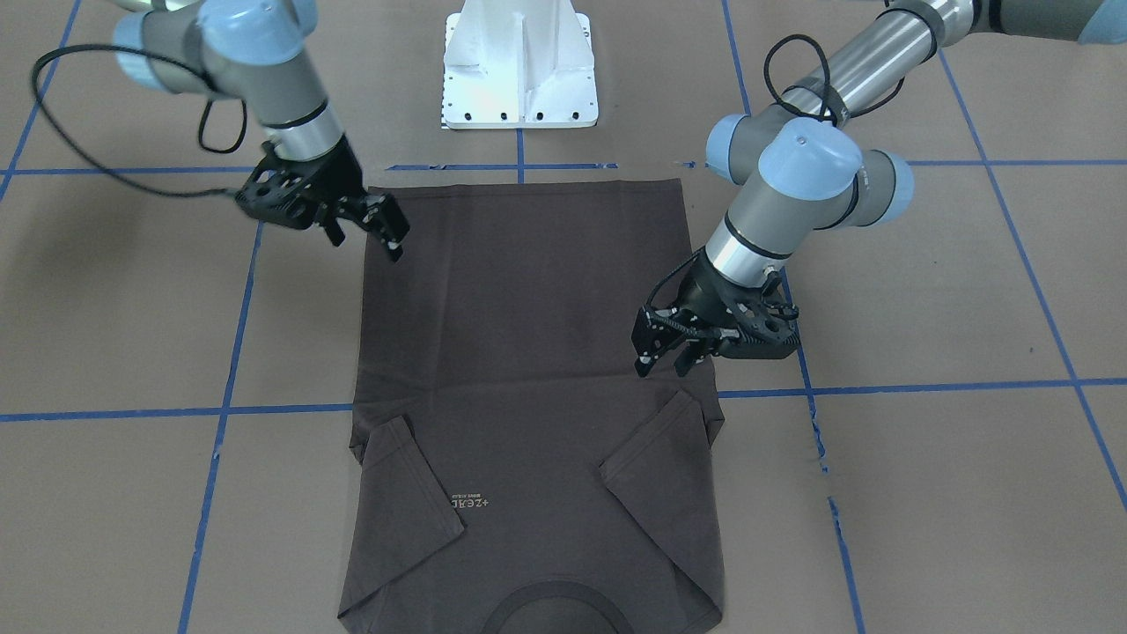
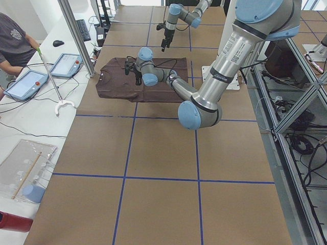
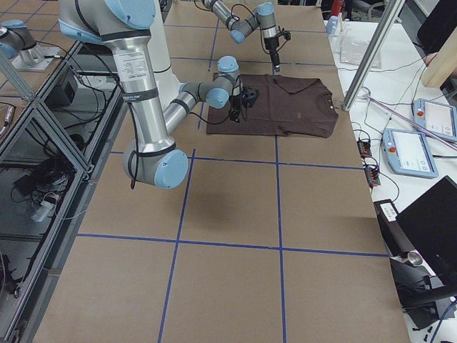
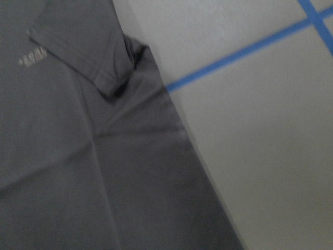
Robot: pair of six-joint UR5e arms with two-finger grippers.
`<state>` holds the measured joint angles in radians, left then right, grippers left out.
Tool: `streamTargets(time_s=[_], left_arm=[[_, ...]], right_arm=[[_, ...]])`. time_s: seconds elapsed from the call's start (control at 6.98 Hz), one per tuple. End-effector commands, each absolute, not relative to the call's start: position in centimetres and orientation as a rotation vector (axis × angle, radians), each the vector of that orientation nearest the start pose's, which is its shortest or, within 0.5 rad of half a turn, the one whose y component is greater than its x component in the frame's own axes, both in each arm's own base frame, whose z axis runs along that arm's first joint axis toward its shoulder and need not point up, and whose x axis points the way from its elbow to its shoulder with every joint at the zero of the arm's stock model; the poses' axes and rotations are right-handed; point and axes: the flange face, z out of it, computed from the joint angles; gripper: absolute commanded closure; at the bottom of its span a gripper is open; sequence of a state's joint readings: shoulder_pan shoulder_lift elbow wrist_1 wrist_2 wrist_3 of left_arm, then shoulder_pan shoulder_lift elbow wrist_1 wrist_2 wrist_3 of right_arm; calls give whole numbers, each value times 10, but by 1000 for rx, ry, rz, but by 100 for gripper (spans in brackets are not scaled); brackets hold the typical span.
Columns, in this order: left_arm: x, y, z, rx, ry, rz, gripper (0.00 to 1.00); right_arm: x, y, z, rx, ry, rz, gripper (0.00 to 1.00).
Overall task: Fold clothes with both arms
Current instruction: 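Move both grippers down to the shirt's hem corners nearest the robot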
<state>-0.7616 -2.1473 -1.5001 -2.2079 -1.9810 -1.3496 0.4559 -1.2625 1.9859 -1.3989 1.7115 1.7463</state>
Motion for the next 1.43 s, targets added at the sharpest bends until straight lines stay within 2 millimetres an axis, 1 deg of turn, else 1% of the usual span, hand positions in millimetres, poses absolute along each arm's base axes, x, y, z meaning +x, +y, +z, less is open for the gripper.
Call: streamTargets(time_s=[0.0, 0.14, 0.43, 0.72, 0.86, 1.0, 1.15, 1.29], left_arm=[[431, -527, 276, 133, 1213, -168, 35], [420, -516, 298, 129, 1198, -170, 34], [420, -517, 304, 126, 1186, -180, 32], [422, -516, 304, 125, 1187, -176, 31], [423, -517, 305, 123, 1185, -178, 31], [423, -517, 307, 122, 1183, -179, 31], [424, -518, 309, 119, 1179, -180, 31], [424, -518, 310, 118, 1178, -181, 31]], right_arm=[[-491, -279, 293, -47, -882, 614, 10], [-501, -255, 321, -21, -830, 632, 10], [-500, -244, 341, -9, -793, 641, 11], [-498, -236, 359, -9, -747, 632, 12], [-501, -228, 361, -20, -724, 630, 15], [-503, -222, 359, -30, -722, 635, 30], [-504, -220, 358, -32, -724, 635, 55], [-503, -221, 355, -33, -730, 636, 100]])
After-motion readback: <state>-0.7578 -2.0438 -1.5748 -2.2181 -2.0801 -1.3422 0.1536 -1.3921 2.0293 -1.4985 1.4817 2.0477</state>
